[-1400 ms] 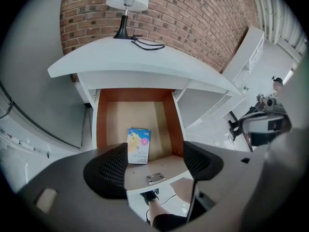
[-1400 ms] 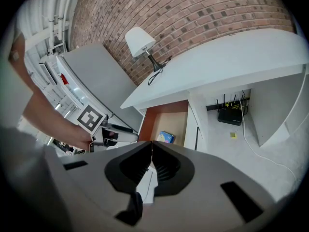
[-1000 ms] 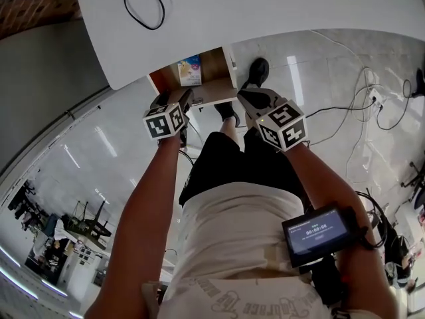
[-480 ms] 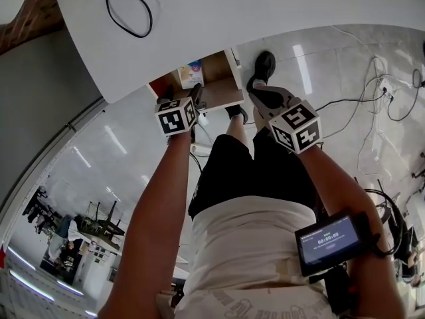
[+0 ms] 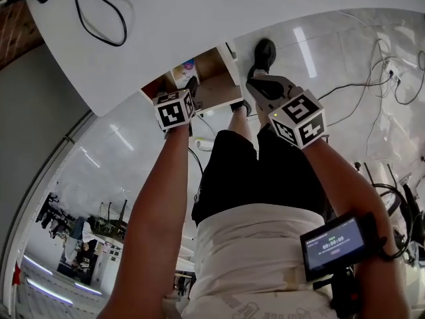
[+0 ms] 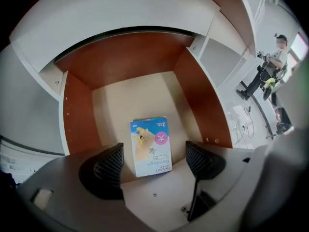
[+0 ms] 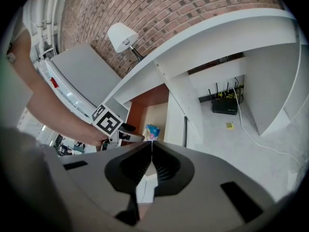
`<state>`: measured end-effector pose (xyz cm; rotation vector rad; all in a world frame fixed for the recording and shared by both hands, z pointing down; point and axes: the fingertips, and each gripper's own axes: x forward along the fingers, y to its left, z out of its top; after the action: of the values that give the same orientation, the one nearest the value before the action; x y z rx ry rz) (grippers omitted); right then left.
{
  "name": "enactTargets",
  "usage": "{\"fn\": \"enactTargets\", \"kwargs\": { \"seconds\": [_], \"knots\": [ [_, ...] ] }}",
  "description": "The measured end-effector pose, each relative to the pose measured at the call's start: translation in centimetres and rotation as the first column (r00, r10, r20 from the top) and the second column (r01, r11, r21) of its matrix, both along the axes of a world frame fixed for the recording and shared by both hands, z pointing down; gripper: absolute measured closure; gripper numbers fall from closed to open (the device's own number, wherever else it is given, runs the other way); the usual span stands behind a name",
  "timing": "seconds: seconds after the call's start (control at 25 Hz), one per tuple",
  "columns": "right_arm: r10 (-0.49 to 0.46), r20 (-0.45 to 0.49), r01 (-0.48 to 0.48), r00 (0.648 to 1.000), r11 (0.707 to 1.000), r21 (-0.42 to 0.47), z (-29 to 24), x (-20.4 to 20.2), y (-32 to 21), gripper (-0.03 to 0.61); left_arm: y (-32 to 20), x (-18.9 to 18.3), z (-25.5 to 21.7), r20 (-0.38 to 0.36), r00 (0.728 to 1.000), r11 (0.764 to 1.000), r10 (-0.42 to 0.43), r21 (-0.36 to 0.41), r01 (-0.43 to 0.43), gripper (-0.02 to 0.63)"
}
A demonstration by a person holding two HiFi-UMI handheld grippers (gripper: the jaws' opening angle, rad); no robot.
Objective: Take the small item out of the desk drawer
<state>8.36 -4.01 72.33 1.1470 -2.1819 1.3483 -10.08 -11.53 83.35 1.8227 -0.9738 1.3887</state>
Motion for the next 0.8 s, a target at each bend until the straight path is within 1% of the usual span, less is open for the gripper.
{"fn": "enactTargets", "kwargs": {
  "seconds": [0.2, 0.36, 0.48, 0.64, 0.8],
  "knots": [
    [0.001, 0.015, 0.000, 1.000, 1.000, -0.016, 1.2, 0.9, 0.6, 0.572, -0.3, 1.5, 1.6, 0.012, 1.000, 1.000, 0.020, -0.010, -0.020, 0.232],
    [-0.014, 0.017, 0.015, 1.000, 1.000, -0.020, 1.7, 2.0, 0.5, 0.572, -1.5, 2.7, 2.1, 0.036, 0.998, 0.999, 0.043, 0.012, -0.044, 0.232],
    [-0.027, 0.011, 0.028, 1.000, 1.000, -0.014, 1.6, 2.4, -0.1, 0.572, -2.5, 2.3, 2.5, 0.049, 0.998, 0.998, 0.051, 0.019, -0.052, 0.232],
    [-0.018, 0.002, 0.018, 1.000, 1.000, -0.013, 1.6, 2.9, -1.0, 0.572, -3.2, 1.6, 3.6, 0.067, 0.996, 0.998, 0.055, -0.001, -0.055, 0.230],
    [-0.010, -0.010, 0.010, 1.000, 1.000, -0.012, 1.6, 3.5, -1.0, 0.572, -3.5, 1.3, 4.3, 0.109, 0.992, 0.998, 0.060, -0.006, -0.060, 0.230]
  ]
}}
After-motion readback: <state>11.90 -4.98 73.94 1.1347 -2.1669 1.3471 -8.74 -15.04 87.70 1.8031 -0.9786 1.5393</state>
